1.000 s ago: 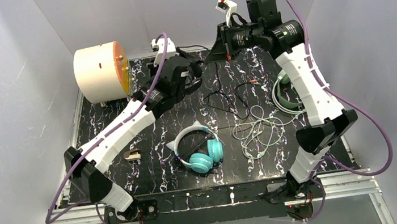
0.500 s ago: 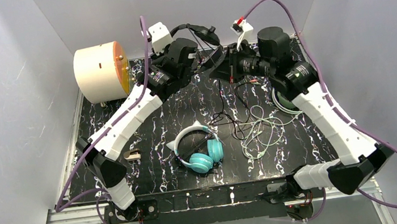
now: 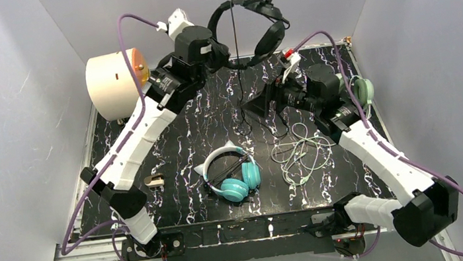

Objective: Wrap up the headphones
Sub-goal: Wrap the headphones cable around the headphones.

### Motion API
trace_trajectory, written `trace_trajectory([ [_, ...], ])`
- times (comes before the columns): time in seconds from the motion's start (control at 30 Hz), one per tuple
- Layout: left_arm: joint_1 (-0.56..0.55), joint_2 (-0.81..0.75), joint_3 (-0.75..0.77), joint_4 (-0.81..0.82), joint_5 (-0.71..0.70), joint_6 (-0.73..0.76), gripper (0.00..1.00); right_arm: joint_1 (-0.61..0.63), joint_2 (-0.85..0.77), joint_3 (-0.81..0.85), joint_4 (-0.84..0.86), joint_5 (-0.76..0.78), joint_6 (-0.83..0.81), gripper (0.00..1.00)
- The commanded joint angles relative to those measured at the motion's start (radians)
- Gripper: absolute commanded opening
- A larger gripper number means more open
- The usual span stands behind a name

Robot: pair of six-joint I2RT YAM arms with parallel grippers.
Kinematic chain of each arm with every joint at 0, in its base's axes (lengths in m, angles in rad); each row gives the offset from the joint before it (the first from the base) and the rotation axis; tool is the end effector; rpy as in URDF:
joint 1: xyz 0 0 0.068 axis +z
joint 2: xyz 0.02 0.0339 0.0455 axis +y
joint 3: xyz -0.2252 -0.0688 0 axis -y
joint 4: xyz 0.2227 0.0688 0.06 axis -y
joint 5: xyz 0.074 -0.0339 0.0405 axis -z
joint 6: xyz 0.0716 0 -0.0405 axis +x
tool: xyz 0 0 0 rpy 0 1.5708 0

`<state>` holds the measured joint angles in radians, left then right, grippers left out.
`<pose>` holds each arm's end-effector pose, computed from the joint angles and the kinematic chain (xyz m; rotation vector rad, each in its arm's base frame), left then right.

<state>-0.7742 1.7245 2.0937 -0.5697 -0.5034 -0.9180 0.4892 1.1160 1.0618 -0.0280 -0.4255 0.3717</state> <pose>0.2919 -0.2371 0.4451 -0.4995 1.7432 -0.7833 0.2381 0.1602 0.3522 -0.4404 1.6884 0.9936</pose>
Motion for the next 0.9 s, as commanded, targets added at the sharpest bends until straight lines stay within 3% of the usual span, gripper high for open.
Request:
trace_trajectory([
  [0.0, 0.003, -0.033, 0.141, -0.012, 0.073, 0.0, 0.0, -0.008, 0.03, -0.087, 0.302, -0.212, -0.09, 0.97],
  [0.2, 0.003, -0.018, 0.164, -0.011, 0.091, -0.001, 0.0, -0.007, 0.069, -0.158, 0.576, -0.259, -0.088, 0.99],
  [0.47, 0.003, -0.017, 0.169, -0.028, 0.098, -0.001, 0.0, 0.041, 0.154, -0.131, 0.762, -0.285, -0.071, 0.99],
  [0.7, 0.002, -0.026, 0.171, -0.029, 0.085, 0.004, 0.0, 0.095, 0.206, -0.199, 0.95, -0.227, -0.004, 0.92],
  [0.8, 0.002, -0.032, 0.178, -0.036, 0.077, 0.013, 0.0, 0.093, 0.182, -0.22, 0.908, -0.14, 0.001, 0.74],
  [0.87, 0.003, -0.042, 0.178, -0.041, 0.064, 0.026, 0.0, 0.092, 0.119, -0.251, 0.836, -0.088, -0.022, 0.54],
])
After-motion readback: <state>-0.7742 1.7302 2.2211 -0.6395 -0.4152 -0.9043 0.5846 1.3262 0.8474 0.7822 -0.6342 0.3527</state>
